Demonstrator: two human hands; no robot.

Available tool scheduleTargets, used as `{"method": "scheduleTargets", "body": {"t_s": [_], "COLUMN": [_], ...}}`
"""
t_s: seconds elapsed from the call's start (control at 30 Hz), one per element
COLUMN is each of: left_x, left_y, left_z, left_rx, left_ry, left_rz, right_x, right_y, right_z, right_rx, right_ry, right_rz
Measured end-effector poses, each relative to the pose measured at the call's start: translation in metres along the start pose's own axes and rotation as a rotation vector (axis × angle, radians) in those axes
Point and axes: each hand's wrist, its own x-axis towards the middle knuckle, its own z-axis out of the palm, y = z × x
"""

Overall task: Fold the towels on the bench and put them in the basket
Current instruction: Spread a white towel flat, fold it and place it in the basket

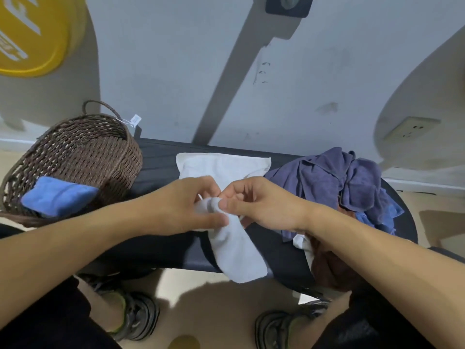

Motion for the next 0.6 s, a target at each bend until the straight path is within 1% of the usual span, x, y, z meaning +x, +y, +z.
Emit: {"method": "scheduleTargets", "body": {"t_s": [0.07, 0.23, 0.3, 0.37, 0.43, 0.5, 0.53, 0.6], "left_x": [0.001, -0.002, -0.004, -0.002, -0.001, 0.002, 0.003, 0.005], "left_y": [-0.001, -0.004, -0.005, -0.007, -0.008, -0.009, -0.009, -0.010], "left_z": [0.001, -0.013, -0.016, -0.019, -0.022, -0.025, -0.026, -0.029], "left_rx": [0.052, -0.002, -0.076, -0.180, -0.267, -0.356, -0.391, -0.392], "left_ry": [-0.040, -0.171, -0.143, -0.085, -0.011, 0.052, 0.064, 0.041], "left_rz": [0.001, -0.013, -0.011, -0.041, -0.112, -0.182, -0.199, -0.215], "right_x": [-0.003, 0.001, 0.002, 0.001, 0.000, -0.002, -0.002, -0.001], "right_y": [-0.001, 0.002, 0.000, -0.002, -0.004, -0.003, -0.003, -0.004], "right_z": [0.003, 0.005, 0.000, -0.007, -0.015, -0.025, -0.029, -0.041], "right_rx": [-0.009, 0.028, -0.054, -0.177, -0.336, -0.460, -0.462, -0.359], "right_ry": [-0.003, 0.039, -0.037, -0.174, -0.277, -0.322, -0.332, -0.336], "right_rz": [0.001, 0.054, 0.105, 0.159, 0.246, 0.345, 0.382, 0.414]}}
